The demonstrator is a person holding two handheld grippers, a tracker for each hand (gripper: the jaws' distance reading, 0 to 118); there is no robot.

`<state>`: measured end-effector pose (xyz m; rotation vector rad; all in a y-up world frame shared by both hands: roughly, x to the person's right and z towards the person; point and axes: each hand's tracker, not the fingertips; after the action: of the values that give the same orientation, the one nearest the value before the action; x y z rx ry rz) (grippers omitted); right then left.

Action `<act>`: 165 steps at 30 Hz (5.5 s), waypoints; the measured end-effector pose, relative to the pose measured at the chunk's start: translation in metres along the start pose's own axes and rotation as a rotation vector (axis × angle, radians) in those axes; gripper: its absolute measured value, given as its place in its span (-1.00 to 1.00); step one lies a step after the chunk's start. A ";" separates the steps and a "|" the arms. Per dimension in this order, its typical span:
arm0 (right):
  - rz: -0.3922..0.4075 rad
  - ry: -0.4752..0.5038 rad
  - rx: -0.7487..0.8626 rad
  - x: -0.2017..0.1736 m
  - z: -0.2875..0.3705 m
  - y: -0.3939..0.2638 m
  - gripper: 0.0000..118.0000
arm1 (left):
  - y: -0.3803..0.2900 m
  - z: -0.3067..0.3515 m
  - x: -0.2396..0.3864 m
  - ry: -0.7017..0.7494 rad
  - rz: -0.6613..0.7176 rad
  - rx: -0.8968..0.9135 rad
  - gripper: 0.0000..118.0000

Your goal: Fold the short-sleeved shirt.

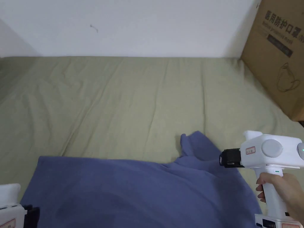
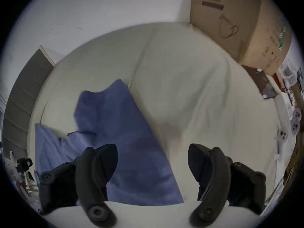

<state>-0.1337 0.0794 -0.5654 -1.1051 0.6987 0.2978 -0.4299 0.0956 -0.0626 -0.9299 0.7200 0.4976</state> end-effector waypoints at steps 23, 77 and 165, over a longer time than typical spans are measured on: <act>0.062 -0.057 0.035 -0.012 0.002 -0.002 -0.98 | 0.108 -0.070 -0.037 0.013 0.096 0.034 0.13; 0.021 -0.025 0.065 0.006 0.159 -0.262 0.02 | -0.113 0.081 -0.077 0.025 0.114 -0.009 0.86; 0.096 0.047 0.049 -0.066 0.146 -0.253 -0.99 | -0.107 0.056 0.121 -0.749 -0.040 -0.066 0.84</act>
<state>0.0086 0.1070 -0.3031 -1.0367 0.7983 0.3360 -0.2587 0.0982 -0.0721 -0.7364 0.0063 0.7762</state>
